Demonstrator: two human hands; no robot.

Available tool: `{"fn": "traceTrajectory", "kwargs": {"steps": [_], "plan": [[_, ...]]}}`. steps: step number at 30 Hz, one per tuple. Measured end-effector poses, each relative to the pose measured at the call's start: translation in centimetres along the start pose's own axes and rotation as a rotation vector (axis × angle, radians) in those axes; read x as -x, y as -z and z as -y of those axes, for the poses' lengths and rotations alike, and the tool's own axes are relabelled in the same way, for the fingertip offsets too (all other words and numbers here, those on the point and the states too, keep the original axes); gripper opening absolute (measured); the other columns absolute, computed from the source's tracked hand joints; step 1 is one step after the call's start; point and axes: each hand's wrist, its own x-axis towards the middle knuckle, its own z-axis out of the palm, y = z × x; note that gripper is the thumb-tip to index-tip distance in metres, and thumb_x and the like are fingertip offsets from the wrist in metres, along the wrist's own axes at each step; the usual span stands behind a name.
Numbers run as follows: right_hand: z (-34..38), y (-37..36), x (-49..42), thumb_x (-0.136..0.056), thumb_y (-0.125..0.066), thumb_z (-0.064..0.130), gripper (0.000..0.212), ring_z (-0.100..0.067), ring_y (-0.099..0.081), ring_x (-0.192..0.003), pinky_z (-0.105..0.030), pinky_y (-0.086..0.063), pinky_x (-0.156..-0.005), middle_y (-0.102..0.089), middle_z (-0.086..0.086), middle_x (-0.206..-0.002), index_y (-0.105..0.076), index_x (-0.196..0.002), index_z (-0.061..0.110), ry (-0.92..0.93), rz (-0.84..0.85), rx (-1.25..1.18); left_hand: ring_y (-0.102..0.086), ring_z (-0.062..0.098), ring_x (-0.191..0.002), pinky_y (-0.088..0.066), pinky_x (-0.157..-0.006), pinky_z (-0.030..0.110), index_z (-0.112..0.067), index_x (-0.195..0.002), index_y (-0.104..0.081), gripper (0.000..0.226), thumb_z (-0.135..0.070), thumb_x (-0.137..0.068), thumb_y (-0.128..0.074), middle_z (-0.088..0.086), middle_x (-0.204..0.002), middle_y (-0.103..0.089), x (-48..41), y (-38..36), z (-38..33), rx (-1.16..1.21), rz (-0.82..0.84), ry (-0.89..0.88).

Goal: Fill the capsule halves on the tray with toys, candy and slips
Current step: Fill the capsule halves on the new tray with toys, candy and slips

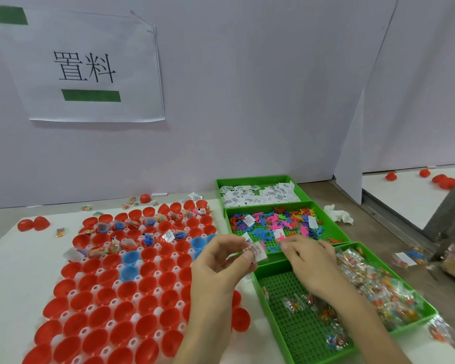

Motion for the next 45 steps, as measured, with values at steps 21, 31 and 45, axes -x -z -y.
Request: {"fn": "traceTrajectory", "kwargs": {"steps": [21, 31, 45], "plan": [[1.7, 0.2, -0.1, -0.108, -0.034, 0.035, 0.039, -0.008, -0.053, -0.11, -0.035, -0.034, -0.103, -0.062, 0.016, -0.115, -0.071, -0.113, 0.024, 0.131, 0.075, -0.019, -0.067, 0.023, -0.081, -0.058, -0.072, 0.028, -0.015, -0.079, -0.072, 0.018, 0.003, -0.078, -0.07, 0.008, -0.084, -0.069, 0.2, -0.3, -0.4, 0.06, 0.009, 0.004], [0.9, 0.6, 0.0, -0.099, -0.05, 0.014, 0.029, -0.004, -0.051, -0.1, -0.017, -0.04, -0.086, -0.054, 0.015, -0.108, -0.069, -0.116, 0.028, 0.092, -0.033, -0.109, -0.065, 0.022, -0.079, -0.056, -0.072, 0.029, -0.018, -0.077, -0.072, 0.018, 0.0, -0.077, -0.075, 0.006, -0.083, -0.069, 0.1, 0.0, -0.4, 0.072, 0.0, 0.003], [0.5, 1.6, 0.4, -0.09, -0.06, 0.003, 0.032, -0.001, -0.055, -0.082, -0.016, -0.04, -0.069, -0.061, 0.011, -0.094, -0.07, -0.082, 0.032, 0.027, -0.139, -0.197, -0.066, 0.022, -0.08, -0.057, -0.073, 0.03, -0.019, -0.077, -0.073, 0.023, 0.004, -0.081, -0.068, 0.005, -0.084, -0.07, 0.2, 0.0, -0.6, 0.036, -0.011, 0.007]]}}
